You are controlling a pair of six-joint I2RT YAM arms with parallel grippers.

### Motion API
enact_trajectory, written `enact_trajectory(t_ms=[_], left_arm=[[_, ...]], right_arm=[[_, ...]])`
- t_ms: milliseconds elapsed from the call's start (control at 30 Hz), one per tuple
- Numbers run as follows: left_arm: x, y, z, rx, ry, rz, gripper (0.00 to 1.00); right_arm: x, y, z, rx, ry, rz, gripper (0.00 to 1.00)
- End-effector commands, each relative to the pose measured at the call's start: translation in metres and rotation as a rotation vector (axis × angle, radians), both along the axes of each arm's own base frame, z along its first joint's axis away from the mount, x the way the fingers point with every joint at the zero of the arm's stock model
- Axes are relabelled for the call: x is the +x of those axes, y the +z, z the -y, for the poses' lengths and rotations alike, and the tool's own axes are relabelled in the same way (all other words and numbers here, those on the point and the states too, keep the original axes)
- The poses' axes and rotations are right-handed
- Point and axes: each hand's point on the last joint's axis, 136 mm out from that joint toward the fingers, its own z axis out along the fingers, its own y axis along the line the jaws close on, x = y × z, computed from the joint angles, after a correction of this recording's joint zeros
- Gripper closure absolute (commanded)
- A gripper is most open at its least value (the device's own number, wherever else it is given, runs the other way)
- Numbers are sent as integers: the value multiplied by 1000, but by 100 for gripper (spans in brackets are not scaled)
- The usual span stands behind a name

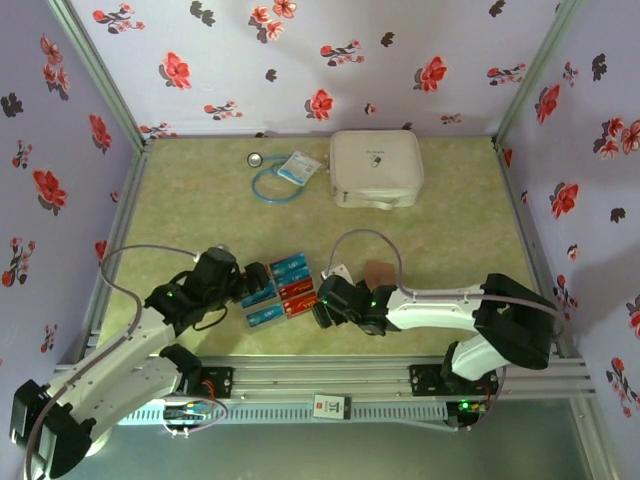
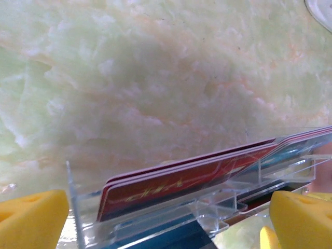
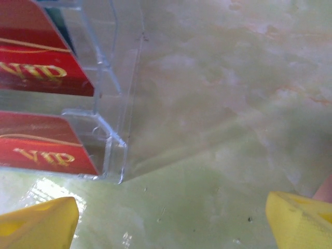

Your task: Put the credit cards into the card holder

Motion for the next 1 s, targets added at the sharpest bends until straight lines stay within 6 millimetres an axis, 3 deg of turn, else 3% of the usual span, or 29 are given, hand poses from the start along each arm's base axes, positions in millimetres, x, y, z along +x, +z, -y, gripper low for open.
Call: enact_trajectory(t_ms=[0, 467, 967], left_arm=[[11, 5, 7, -12, 3, 49, 0], [41, 17, 29, 2, -57, 125, 0], [103, 30, 82, 28, -149, 189, 0]], right_arm=[[15, 10, -8, 31, -62, 70, 6], [47, 13, 14, -37, -226, 208, 6], [91, 16, 51, -43, -361, 202, 5]])
